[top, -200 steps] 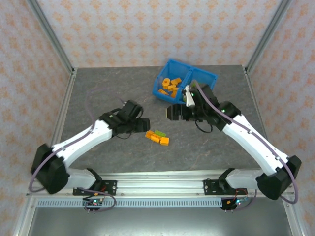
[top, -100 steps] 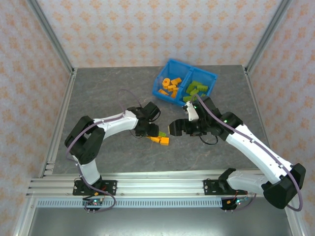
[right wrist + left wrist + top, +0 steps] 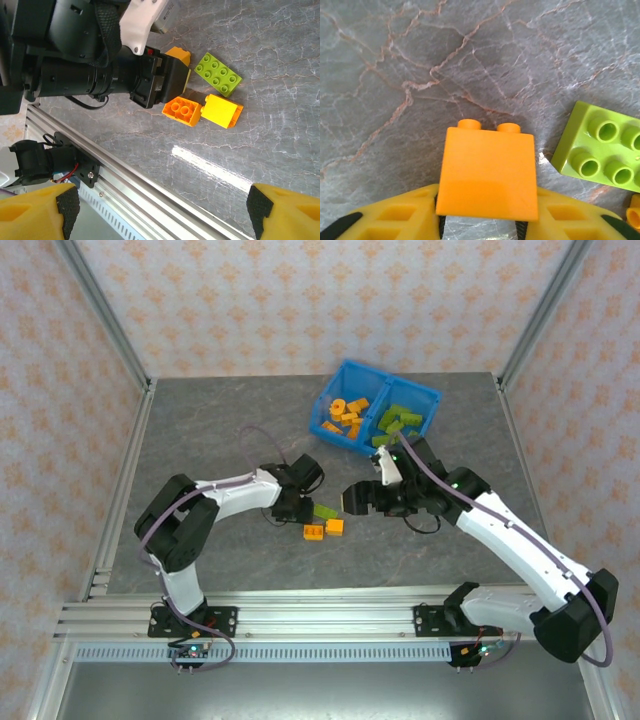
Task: Sort the legos into containers by color
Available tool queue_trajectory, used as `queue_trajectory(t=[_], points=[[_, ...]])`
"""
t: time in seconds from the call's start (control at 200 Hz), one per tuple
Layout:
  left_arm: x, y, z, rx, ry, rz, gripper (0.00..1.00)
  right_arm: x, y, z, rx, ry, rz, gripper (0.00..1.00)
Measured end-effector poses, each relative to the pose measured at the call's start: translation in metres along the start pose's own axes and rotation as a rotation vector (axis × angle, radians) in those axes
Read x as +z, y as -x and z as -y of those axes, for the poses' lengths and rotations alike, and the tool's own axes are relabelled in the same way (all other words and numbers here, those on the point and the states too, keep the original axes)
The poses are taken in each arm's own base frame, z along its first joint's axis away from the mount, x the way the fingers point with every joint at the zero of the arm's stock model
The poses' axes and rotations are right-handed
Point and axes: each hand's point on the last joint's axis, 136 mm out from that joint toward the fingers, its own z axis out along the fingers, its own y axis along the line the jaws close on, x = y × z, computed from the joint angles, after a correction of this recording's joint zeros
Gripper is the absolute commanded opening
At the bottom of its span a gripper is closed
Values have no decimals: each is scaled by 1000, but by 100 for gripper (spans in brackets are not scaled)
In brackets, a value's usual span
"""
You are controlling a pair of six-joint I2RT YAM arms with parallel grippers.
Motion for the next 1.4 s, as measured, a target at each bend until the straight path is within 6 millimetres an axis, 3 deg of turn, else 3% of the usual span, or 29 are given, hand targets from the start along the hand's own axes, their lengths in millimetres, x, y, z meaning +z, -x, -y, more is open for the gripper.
queue_trajectory(t=[0.22,0.39,0.631,0.761,0.826,0.911,1.061,1.151,1.236,1.401], points=[[-11,5,0,0,-10,41,32,3,1,1,20,-4,0,88],[-49,26,8,14,-47,140,32,2,3,3,39,-16,12,88],[-141,106,45,48,-117,443,32,-22,27,6,90,-57,196,88],[-162,169,75,48,-142,550,32,-40,40,7,116,-71,306,88],[-158,204,87,43,-147,585,32,-46,42,8,128,-77,336,88],[-135,243,93,31,-129,603,33,-54,44,10,147,-85,373,88],[-87,289,94,8,-83,595,39,-66,43,12,168,-85,422,89],[-62,301,91,-6,-49,576,48,-71,42,12,177,-79,440,89],[-48,297,89,-7,-31,543,54,-74,42,11,182,-76,451,89],[-58,296,90,-24,-37,542,59,-75,42,11,187,-74,452,89]])
